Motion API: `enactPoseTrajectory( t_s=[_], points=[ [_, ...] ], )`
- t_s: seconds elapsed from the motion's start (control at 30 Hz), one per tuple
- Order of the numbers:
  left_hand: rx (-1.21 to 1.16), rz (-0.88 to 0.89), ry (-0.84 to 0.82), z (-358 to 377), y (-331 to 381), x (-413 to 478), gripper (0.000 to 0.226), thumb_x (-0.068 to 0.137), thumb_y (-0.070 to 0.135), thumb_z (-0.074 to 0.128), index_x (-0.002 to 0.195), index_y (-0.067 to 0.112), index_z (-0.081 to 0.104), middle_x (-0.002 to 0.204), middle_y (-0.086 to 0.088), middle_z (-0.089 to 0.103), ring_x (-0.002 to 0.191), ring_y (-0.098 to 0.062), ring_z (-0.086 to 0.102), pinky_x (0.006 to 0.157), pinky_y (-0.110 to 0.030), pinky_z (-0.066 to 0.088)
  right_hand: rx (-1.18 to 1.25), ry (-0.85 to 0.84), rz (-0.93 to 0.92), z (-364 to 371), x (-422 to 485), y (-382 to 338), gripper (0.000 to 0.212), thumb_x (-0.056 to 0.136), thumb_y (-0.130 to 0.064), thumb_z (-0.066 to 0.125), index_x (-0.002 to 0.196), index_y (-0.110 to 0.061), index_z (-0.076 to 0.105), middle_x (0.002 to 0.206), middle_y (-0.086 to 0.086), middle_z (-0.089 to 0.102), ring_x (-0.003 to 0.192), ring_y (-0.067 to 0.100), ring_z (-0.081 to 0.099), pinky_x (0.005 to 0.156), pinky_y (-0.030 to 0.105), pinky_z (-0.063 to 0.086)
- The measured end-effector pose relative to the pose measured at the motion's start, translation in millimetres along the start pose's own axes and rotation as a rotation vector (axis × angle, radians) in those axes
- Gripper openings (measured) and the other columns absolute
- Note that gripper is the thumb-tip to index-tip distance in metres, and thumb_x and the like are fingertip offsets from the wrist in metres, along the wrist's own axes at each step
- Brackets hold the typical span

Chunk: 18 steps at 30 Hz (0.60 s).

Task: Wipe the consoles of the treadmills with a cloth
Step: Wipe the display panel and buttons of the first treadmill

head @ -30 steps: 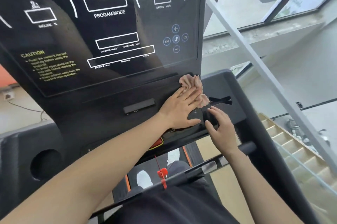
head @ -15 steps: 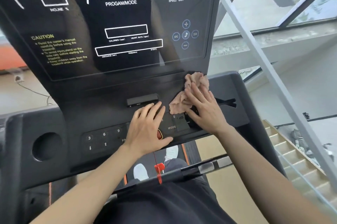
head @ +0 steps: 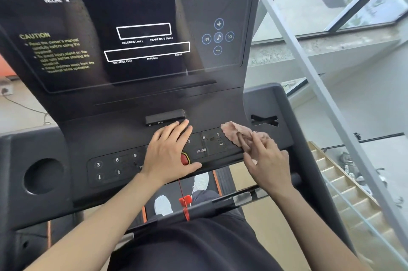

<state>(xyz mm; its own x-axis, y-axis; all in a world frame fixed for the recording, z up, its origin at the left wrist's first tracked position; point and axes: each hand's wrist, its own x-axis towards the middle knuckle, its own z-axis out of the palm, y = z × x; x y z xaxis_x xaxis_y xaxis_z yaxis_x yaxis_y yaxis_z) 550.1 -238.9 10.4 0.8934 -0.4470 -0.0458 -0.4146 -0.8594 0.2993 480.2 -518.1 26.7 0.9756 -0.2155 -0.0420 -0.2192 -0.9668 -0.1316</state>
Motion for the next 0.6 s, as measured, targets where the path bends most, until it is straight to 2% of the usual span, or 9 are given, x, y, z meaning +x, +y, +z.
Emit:
enactPoseTrajectory(
  t_s=[0.07,0.13,0.2,0.27,0.33,0.4,0.47,0.6],
  points=[
    [-0.001,0.006,0.004,0.1,-0.9,0.1,0.103,0.068,0.079,0.063,0.151,0.021,0.049,0.162,0.003,0.042,0.148,-0.021,0.039,0.120,-0.040,0.029,0.070,0.095,-0.029,-10.1,0.7,1.0,0.057,0.090,-0.041,0.060,0.142,-0.019,0.055,0.116,0.008,0.064,0.096,0.031,0.065,0.075,0.043,0.053],
    [-0.001,0.010,0.001,0.2,-1.9,0.1,0.103,0.069,0.080,0.062,0.152,0.021,0.048,0.163,0.003,0.041,0.149,-0.021,0.039,0.120,-0.040,0.029,0.108,0.212,-0.187,-12.0,3.3,8.5,0.051,0.089,-0.034,0.061,0.138,-0.020,0.060,0.118,0.005,0.066,0.103,0.029,0.063,0.082,0.046,0.053],
    [-0.001,0.010,0.001,0.3,-2.2,-0.1,0.102,0.070,0.081,0.061,0.152,0.021,0.048,0.163,0.003,0.041,0.149,-0.021,0.038,0.121,-0.042,0.030,0.114,0.118,-0.396,-5.6,6.7,18.5,0.056,0.091,-0.033,0.063,0.146,-0.025,0.053,0.146,0.000,0.055,0.136,0.026,0.049,0.106,0.047,0.044],
    [-0.006,0.016,0.002,0.7,-2.5,-0.9,0.102,0.071,0.081,0.060,0.152,0.021,0.047,0.163,0.003,0.040,0.149,-0.021,0.038,0.121,-0.043,0.031,0.033,-0.092,-0.516,5.9,8.8,26.0,0.068,0.098,-0.045,0.057,0.158,-0.030,0.030,0.168,-0.006,0.022,0.157,0.024,0.015,0.124,0.049,0.021],
    [-0.008,0.020,-0.001,0.3,-2.9,-1.0,0.102,0.071,0.081,0.058,0.152,0.021,0.047,0.164,0.004,0.040,0.150,-0.021,0.037,0.121,-0.042,0.030,-0.026,-0.207,-0.472,14.6,13.7,26.3,0.075,0.101,-0.058,0.044,0.162,-0.036,0.007,0.171,-0.010,-0.004,0.158,0.021,-0.009,0.127,0.051,0.008],
    [-0.004,0.020,-0.010,-0.1,-2.9,-0.9,0.102,0.071,0.082,0.057,0.153,0.022,0.046,0.164,0.004,0.039,0.150,-0.021,0.036,0.121,-0.041,0.029,0.005,-0.229,-0.354,16.8,20.5,18.3,0.079,0.099,-0.066,0.038,0.160,-0.039,-0.005,0.169,-0.010,-0.017,0.156,0.020,-0.019,0.128,0.048,0.000],
    [-0.005,0.017,-0.009,0.3,-2.7,-0.8,0.102,0.071,0.081,0.057,0.153,0.021,0.046,0.164,0.004,0.039,0.151,-0.021,0.036,0.121,-0.041,0.028,0.044,-0.215,-0.261,18.2,25.8,6.5,0.083,0.096,-0.072,0.033,0.160,-0.037,-0.006,0.169,-0.007,-0.020,0.155,0.020,-0.022,0.128,0.046,-0.005],
    [-0.004,0.020,-0.013,1.7,-2.3,-1.2,0.102,0.072,0.082,0.055,0.154,0.022,0.045,0.165,0.004,0.038,0.151,-0.020,0.035,0.122,-0.042,0.029,0.058,-0.168,-0.155,26.2,20.4,-12.0,0.095,0.089,-0.079,0.030,0.162,-0.027,-0.003,0.170,0.001,-0.017,0.155,0.026,-0.023,0.127,0.051,-0.005]
  ],
)
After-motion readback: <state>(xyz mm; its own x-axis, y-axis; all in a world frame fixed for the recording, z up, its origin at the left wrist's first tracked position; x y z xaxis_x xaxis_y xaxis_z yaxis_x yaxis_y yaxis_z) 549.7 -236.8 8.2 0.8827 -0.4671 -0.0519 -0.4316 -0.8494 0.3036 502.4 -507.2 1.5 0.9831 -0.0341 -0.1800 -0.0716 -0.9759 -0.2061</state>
